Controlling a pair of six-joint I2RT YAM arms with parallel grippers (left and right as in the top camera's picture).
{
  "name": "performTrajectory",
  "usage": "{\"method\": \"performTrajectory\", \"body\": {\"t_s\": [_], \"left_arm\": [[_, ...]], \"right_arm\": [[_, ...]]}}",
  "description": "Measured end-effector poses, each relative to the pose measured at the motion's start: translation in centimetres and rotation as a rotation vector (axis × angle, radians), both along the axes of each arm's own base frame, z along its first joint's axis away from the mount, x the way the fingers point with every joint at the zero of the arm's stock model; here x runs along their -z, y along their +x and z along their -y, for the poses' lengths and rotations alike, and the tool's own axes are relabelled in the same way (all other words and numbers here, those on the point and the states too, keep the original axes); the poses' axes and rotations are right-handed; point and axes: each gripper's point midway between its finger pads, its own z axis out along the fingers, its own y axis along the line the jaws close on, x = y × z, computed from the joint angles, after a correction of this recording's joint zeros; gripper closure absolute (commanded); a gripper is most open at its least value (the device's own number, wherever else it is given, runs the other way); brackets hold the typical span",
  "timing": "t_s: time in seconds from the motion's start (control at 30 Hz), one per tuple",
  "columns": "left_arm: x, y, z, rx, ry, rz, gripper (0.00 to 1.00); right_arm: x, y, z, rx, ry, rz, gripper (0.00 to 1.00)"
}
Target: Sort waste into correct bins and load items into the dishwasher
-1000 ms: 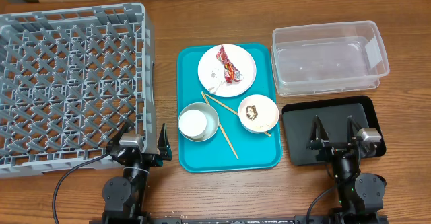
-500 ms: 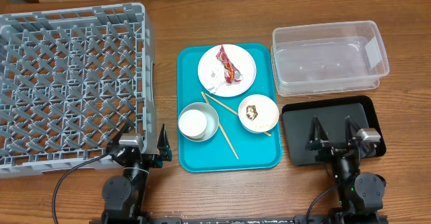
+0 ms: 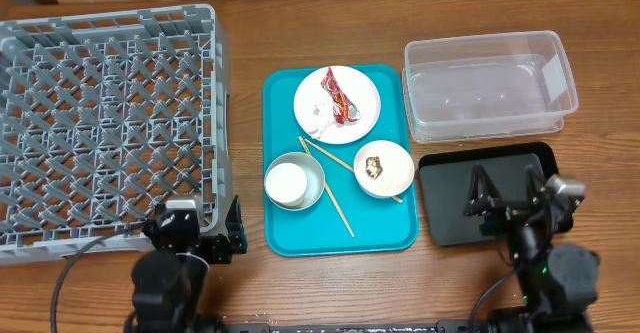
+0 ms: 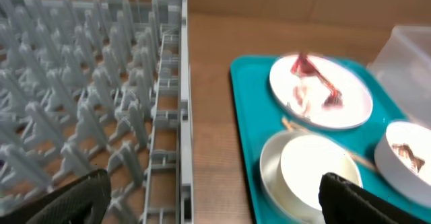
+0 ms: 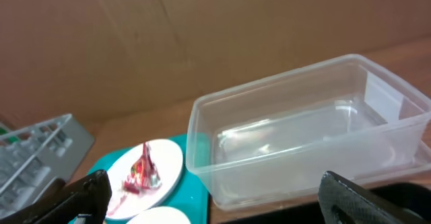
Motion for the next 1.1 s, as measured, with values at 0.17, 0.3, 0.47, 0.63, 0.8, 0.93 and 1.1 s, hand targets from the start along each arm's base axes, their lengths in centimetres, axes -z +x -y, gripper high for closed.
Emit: {"method": "performTrajectory", "body": {"t_s": [0.17, 0.3, 0.47, 0.63, 0.8, 0.93, 1.1], "left_arm": [[-0.2, -0.2, 0.0, 0.0, 0.013, -0.176, 0.0], [-1.7, 0.5, 0.1, 0.001, 0.018, -0.257, 0.0], [-2.7, 1.3, 0.1, 0.001, 0.023, -0.323, 0.0], [-1.6, 1.7, 0.1, 0.001, 0.027, -0.382, 0.0], [-1.6, 1.7, 0.1, 0.001, 0.028, -0.384, 0.0], [-1.6, 1.8, 0.1, 0.001, 0.027, -0.384, 0.0], [-1.8, 2.0, 0.2, 0.001, 0.026, -0.369, 0.0]], "right_arm": [[-1.1, 1.4, -1.3, -0.08, -0.04, -0.175, 0.0], [-2.0, 2.8, -2.2, -0.135, -0.069, -0.368, 0.0], [-3.1, 4.0, -2.5, -0.165, -0.091, -0.622, 0.0], [-2.2, 6.9, -2.7, -0.17, -0.1, -0.728, 0.0], [0.3, 8.9, -5.6, -0.336, -0.052, -0.775, 0.0], [-0.4, 9.9, -8.0, -0.422, -0.068, -0.709, 0.0], [-1.5, 9.8, -13.6, -0.531, -0.166, -0.606, 0.0]]}}
